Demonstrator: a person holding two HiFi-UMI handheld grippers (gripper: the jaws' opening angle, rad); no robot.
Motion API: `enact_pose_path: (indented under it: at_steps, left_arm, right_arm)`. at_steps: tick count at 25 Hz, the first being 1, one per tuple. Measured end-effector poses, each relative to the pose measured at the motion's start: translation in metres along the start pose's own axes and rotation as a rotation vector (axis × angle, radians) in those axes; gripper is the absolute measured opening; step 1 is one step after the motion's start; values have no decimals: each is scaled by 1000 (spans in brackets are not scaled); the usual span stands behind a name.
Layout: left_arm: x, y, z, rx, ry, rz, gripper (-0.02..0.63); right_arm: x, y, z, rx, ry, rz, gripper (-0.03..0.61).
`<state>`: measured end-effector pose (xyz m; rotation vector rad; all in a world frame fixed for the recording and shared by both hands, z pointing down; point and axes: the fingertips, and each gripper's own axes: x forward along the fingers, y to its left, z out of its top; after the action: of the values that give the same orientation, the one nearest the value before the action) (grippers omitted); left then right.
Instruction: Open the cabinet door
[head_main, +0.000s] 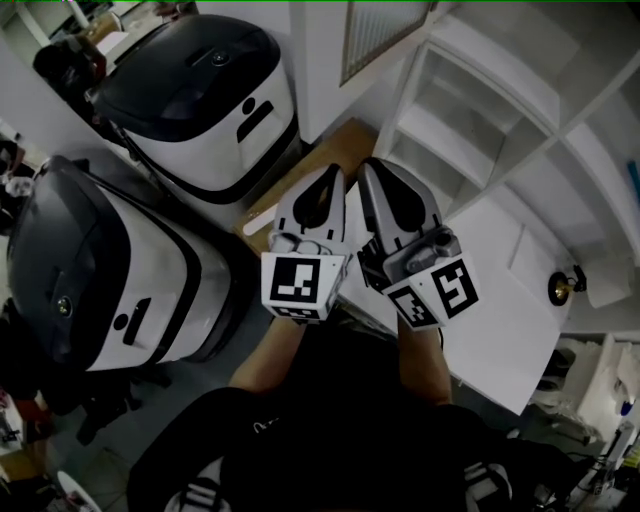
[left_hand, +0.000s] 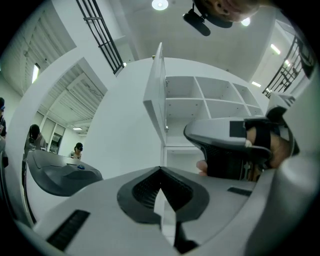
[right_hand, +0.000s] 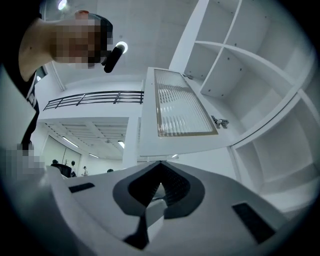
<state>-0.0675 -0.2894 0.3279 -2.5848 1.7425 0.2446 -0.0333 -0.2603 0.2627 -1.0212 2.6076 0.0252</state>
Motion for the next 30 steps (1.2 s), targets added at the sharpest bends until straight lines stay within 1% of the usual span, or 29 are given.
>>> enact_pose_path:
  at_steps: [6,15,20,24,30]
  left_arm:
    - [1,-24,-6,-3,12,-39,11]
    - [9,-74,-22,-19,43,-125,11]
    - [16,-109,-31,-25,63,-193,11]
    - [21,-137,-39,-29,80,-253,11]
    - [27,-172,-49,-27,108,-343,11]
  right_arm:
    - [-25,-16,-8,6,27,-69,18]
    - [-76,-49,-15,-14,68,-207,18]
    - [-111,-72,-16,-57,103,-328,18]
    - [-143,-93,-19,-101,138,-448,18]
    - [-198,-126,-18,-134,191,-619,18]
